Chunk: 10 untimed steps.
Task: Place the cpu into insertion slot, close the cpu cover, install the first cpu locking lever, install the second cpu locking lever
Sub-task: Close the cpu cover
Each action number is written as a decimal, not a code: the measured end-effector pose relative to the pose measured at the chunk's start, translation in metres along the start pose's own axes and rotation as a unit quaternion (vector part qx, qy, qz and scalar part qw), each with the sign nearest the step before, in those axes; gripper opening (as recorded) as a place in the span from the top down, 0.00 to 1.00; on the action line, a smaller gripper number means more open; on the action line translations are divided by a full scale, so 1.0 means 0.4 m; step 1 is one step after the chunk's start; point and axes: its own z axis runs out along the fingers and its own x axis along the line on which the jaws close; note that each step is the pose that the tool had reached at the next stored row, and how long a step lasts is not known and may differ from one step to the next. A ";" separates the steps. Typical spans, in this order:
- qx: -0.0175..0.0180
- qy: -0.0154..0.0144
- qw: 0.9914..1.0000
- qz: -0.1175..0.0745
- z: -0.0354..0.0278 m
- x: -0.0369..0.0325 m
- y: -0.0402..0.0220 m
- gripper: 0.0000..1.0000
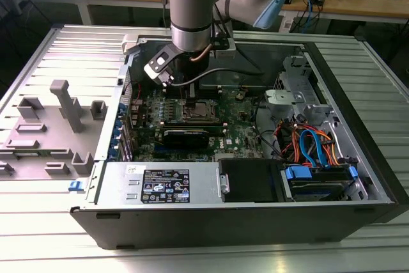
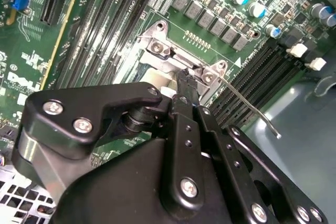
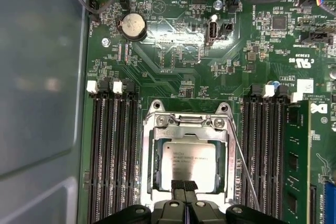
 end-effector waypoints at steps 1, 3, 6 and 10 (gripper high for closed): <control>0.000 0.000 1.000 0.000 -0.001 0.000 0.000 0.89; 0.000 0.000 1.000 0.000 -0.001 0.000 0.003 0.89; 0.002 0.000 1.000 0.000 -0.001 -0.001 0.021 0.89; 0.004 0.000 1.000 0.000 0.000 -0.002 0.040 0.89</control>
